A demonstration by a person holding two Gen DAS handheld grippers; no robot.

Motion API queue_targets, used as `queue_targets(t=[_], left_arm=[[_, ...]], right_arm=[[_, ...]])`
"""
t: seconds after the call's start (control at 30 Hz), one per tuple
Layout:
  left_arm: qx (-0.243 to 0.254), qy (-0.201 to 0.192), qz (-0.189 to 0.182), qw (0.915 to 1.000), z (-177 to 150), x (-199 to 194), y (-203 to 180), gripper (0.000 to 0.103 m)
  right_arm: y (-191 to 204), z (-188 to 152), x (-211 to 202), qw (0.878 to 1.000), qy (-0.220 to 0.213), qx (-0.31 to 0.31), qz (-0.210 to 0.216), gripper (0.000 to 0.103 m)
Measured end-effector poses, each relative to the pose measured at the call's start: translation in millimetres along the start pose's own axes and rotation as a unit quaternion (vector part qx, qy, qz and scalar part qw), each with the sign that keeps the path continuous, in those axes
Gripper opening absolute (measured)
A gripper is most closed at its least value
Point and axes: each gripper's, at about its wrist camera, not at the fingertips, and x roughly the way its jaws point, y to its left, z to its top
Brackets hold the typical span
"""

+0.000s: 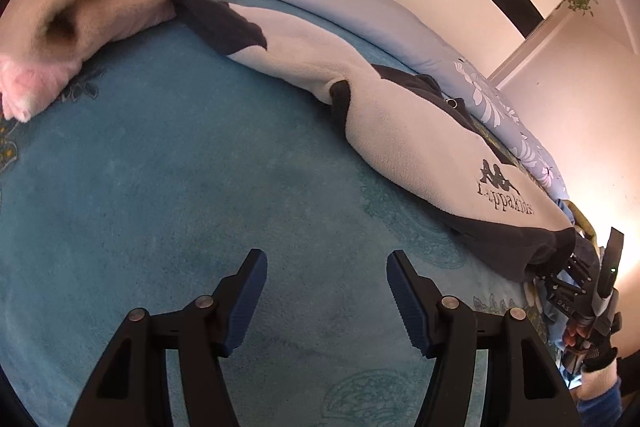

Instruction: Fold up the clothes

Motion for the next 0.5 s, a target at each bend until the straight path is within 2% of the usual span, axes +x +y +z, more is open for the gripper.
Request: queue_targets(t=[0.1, 0.2, 0.27, 0.33, 0.37, 0.43, 0.5], left_arm=[[-0.003, 0.01, 0.001, 0.9999, 2, 5, 5, 0.066], [0.004, 0.0, -0.002, 1.0, 8, 3, 2, 0.066], [0.0, -0.005, -0.008, 1.0, 11, 2, 2, 0.066], [-0.007, -0.005, -0.015, 0.9999, 14, 2, 2, 0.066], [-0.008, -0.006, -0.016, 0.9998, 14, 0, 2, 0.066], [-0.006, -0.009, -0.019, 0.9998, 15, -4, 0, 0.066], [0.001, -0.017, -0.021, 0.9996, 17, -9, -3, 0.066]], right_arm=[[6, 6, 0, 1.0, 0.011, -0.004, 0.023, 0.027], [13, 11, 0, 0.999, 0.021, -0.008, 0.045, 0.02], [14, 25, -19, 0.993, 0.005, 0.025, 0.119, 0.019], [7, 45, -39, 0.975, -0.028, 0.075, 0.207, 0.018], [-3, 57, -47, 0.965, -0.05, 0.102, 0.235, 0.018], [-26, 81, -61, 0.943, -0.093, 0.155, 0.28, 0.017], [-57, 102, -72, 0.93, -0.145, 0.188, 0.28, 0.016]])
